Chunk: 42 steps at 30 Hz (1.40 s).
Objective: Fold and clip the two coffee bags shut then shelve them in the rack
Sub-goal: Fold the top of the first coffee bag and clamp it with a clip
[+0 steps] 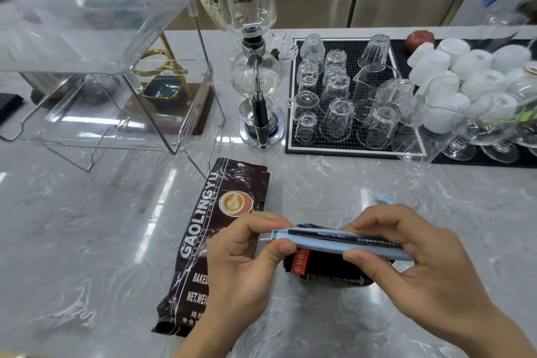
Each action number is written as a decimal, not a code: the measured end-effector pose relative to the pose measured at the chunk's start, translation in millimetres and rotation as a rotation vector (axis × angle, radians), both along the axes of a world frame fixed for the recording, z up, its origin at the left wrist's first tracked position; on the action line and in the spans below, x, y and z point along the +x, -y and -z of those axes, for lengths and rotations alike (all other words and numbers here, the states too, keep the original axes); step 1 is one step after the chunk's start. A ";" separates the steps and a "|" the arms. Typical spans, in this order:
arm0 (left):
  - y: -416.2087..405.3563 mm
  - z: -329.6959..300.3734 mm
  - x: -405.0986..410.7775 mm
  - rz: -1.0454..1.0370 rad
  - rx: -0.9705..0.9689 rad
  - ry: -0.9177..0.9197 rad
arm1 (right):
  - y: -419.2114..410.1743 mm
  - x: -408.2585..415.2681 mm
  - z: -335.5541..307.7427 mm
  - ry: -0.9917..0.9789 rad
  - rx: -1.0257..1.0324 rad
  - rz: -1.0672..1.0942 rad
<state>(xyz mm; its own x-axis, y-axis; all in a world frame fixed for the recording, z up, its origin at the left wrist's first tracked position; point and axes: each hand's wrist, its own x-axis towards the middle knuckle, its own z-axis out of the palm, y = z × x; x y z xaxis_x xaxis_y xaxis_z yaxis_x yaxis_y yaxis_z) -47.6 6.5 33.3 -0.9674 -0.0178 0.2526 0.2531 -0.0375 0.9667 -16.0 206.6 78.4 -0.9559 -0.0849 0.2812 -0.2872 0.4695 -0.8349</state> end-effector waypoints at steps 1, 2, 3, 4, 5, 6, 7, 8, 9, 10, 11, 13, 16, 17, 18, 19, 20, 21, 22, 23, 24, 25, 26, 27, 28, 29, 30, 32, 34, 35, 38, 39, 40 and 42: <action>-0.2 -0.4 0.0 0.003 -0.007 0.011 | 0.2 0.0 0.1 0.005 -0.011 -0.002; 0.0 -1.1 0.0 0.022 0.001 0.022 | 0.4 0.2 0.3 0.009 -0.025 -0.001; 0.1 -2.3 -0.1 0.059 0.024 0.034 | 0.4 0.6 0.5 0.013 -0.040 0.005; 0.6 -3.8 -0.4 0.109 0.057 0.049 | 0.9 0.8 0.9 0.017 -0.061 0.011; 0.4 -5.4 -0.7 0.167 0.082 0.066 | 1.3 1.0 1.6 0.021 -0.087 0.015; -1.8 -6.9 -1.1 0.215 0.087 0.082 | 1.6 1.6 2.7 0.018 -0.109 0.019; -5.2 -8.3 -1.1 0.236 0.072 0.089 | 2.3 1.9 4.0 0.008 -0.130 0.021; -9.0 -8.9 -1.3 0.230 0.050 0.087 | 2.8 2.4 5.6 0.000 -0.159 0.026; -12.9 -9.2 -1.6 0.214 0.036 0.079 | 3.4 2.9 6.7 0.003 -0.209 0.039; -15.9 -8.9 -2.0 0.196 0.039 0.074 | 3.4 3.8 7.8 0.017 -0.275 0.057; -18.0 -8.1 -2.4 0.190 0.056 0.074 | 3.5 4.7 8.9 0.035 -0.342 0.077; -19.6 -7.0 -3.0 0.210 0.110 0.079 | 2.9 6.6 12.6 0.060 -0.440 0.114; -21.7 -6.4 -2.0 0.240 0.158 0.071 | 4.8 8.7 20.9 0.074 -0.444 0.164; -22.5 -6.7 -1.3 0.248 0.175 0.062 | 6.7 9.2 22.8 0.078 -0.456 0.176; -23.5 -6.7 -1.1 0.254 0.188 0.055 | 8.1 10.0 25.1 0.078 -0.483 0.187; -24.0 -6.8 -0.7 0.255 0.196 0.053 | 9.3 10.8 26.8 0.076 -0.514 0.195; -23.8 -6.9 -0.8 0.253 0.197 0.058 | 10.0 11.4 28.3 0.073 -0.540 0.196; -23.7 -7.2 -0.7 0.254 0.199 0.063 | 10.8 11.8 29.2 0.067 -0.558 0.191; -23.3 -7.0 -0.6 0.258 0.204 0.062 | 11.6 12.2 30.2 0.056 -0.570 0.186; -23.2 -6.8 -0.4 0.263 0.209 0.055 | 12.1 12.4 31.1 0.045 -0.578 0.183; -23.0 -6.2 -0.4 0.262 0.211 0.047 | 12.6 12.5 31.8 0.035 -0.582 0.180; -22.9 -5.6 -0.4 0.258 0.207 0.040 | 13.0 12.5 32.4 0.026 -0.581 0.182; -22.8 -5.1 -0.6 0.254 0.203 0.034 | 13.0 12.5 33.1 0.019 -0.578 0.185; -22.9 -4.8 -0.5 0.255 0.202 0.027 | 13.1 12.3 33.8 0.013 -0.575 0.187; -23.1 -4.7 -0.2 0.261 0.209 0.022 | 13.2 12.3 34.5 0.007 -0.575 0.190; -23.5 -4.5 0.2 0.266 0.223 0.024 | 13.5 12.0 34.8 0.000 -0.575 0.191; -23.7 -3.8 0.5 0.266 0.238 0.033 | 13.8 11.7 35.2 -0.008 -0.577 0.191; -23.3 -2.4 0.7 0.263 0.243 0.036 | 14.6 11.2 35.7 -0.023 -0.581 0.182; -23.2 -0.9 1.5 0.264 0.227 0.020 | 15.0 11.1 35.8 -0.027 -0.570 0.186; -23.4 -0.4 1.7 0.250 0.213 0.033 | 14.9 11.1 35.9 -0.015 -0.562 0.202; -25.6 3.3 3.3 0.160 0.155 0.067 | 14.4 10.6 38.9 0.022 -0.561 0.243; -27.0 5.2 3.9 0.156 0.149 0.045 | 14.6 10.1 41.7 0.017 -0.555 0.241; -27.9 7.7 3.9 0.160 0.143 0.022 | 14.6 9.7 45.4 0.012 -0.548 0.236; -28.5 16.4 2.2 0.163 0.097 -0.020 | 15.0 8.4 55.9 0.010 -0.530 0.223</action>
